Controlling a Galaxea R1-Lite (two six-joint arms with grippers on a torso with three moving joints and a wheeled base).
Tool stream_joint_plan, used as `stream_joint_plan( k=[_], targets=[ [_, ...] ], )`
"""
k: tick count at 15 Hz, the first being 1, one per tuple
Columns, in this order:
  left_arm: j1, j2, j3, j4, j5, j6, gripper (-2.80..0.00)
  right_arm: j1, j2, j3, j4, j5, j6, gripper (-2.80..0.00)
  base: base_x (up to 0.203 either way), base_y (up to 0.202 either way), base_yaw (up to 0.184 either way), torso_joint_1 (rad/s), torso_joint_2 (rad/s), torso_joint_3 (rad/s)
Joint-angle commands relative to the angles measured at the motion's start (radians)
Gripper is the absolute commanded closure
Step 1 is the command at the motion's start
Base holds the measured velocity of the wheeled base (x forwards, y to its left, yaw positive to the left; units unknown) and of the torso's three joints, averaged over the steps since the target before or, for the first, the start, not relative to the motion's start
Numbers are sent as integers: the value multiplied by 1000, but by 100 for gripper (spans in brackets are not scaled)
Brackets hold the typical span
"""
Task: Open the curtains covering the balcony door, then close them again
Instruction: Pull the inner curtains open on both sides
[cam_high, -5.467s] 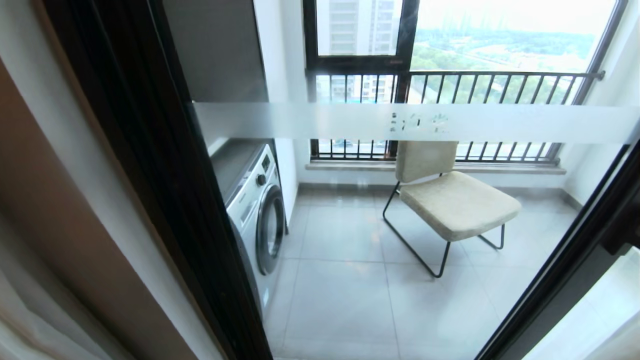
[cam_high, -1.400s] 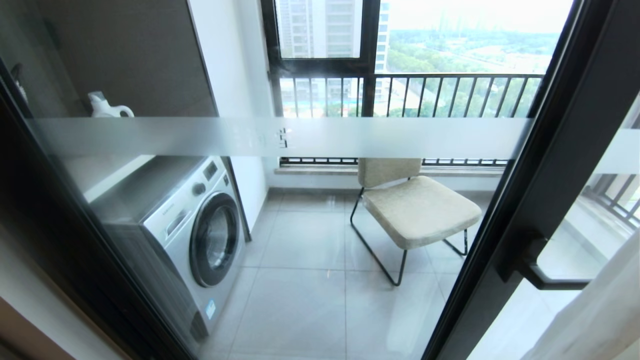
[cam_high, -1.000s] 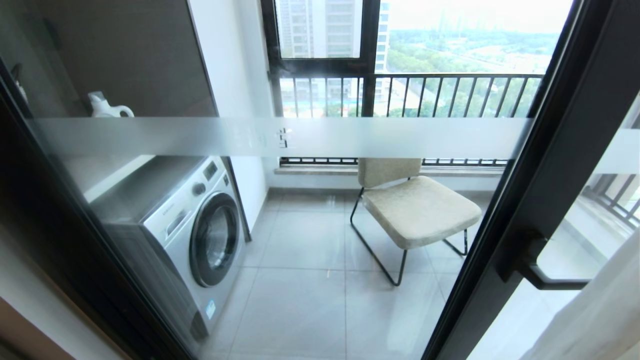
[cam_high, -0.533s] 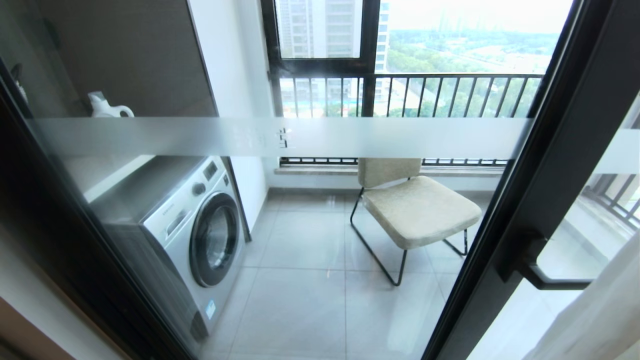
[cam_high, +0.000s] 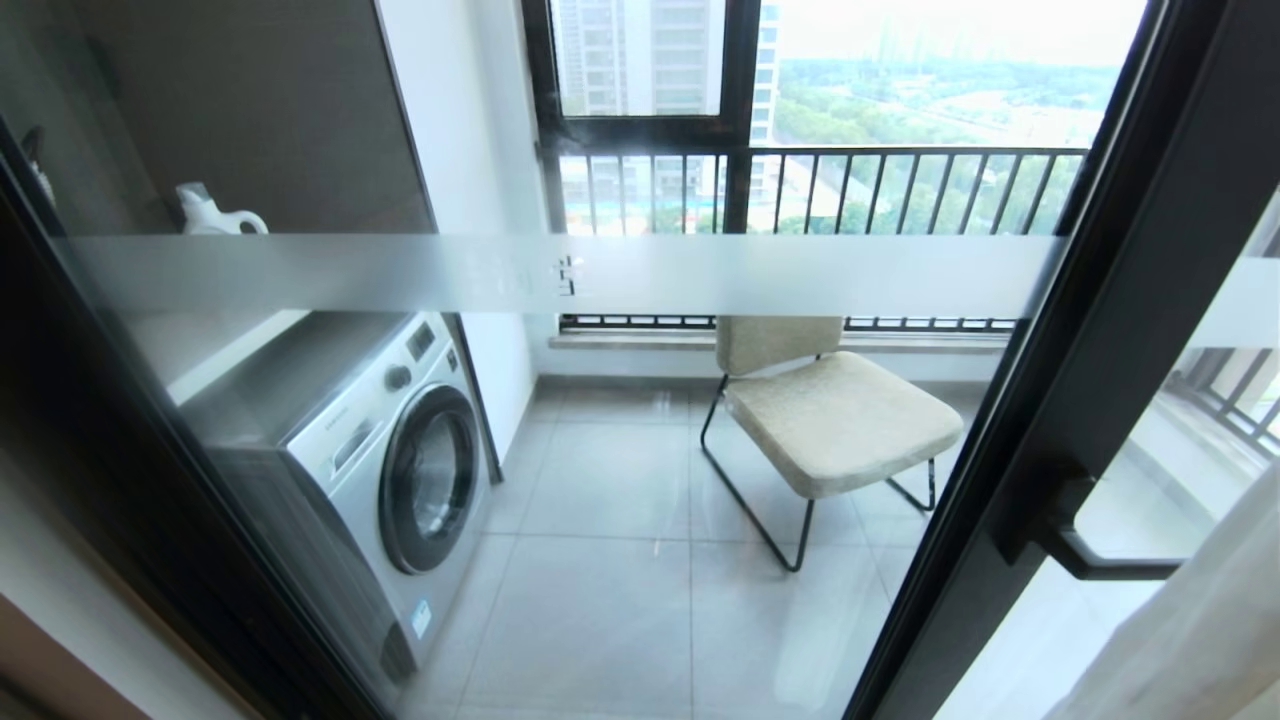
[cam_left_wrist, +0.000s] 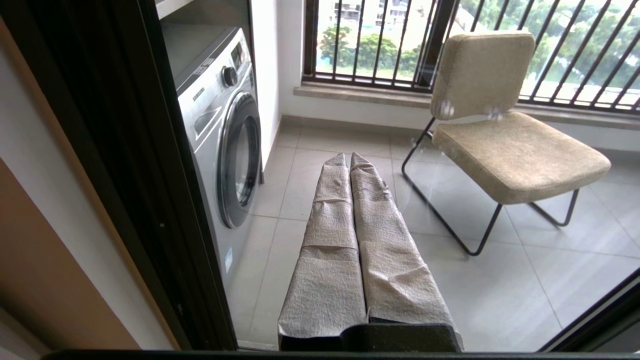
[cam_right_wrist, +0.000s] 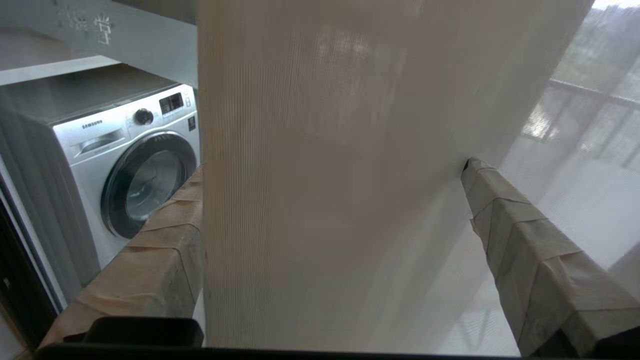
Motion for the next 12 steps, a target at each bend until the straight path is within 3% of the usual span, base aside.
stream_joint_plan(
  k=[1, 3, 8, 12],
  targets=[
    [0, 0, 0, 0, 0, -1, 0, -1, 140, -46, -33, 1, -3, -280, 0, 0, 0, 0, 0, 0],
    [0, 0, 0, 0, 0, -1, 0, -35, 181, -78, -39, 0, -4, -280, 0, 0, 0, 0, 0, 0],
    [0, 0, 0, 0, 0, -1, 0, -208, 272, -148, -39, 1, -3, -280, 0, 0, 0, 0, 0, 0],
    [-1, 0, 0, 0, 0, -1, 0, -238, 275, -151, -41, 1, -5, -280, 0, 0, 0, 0, 0, 0]
  ],
)
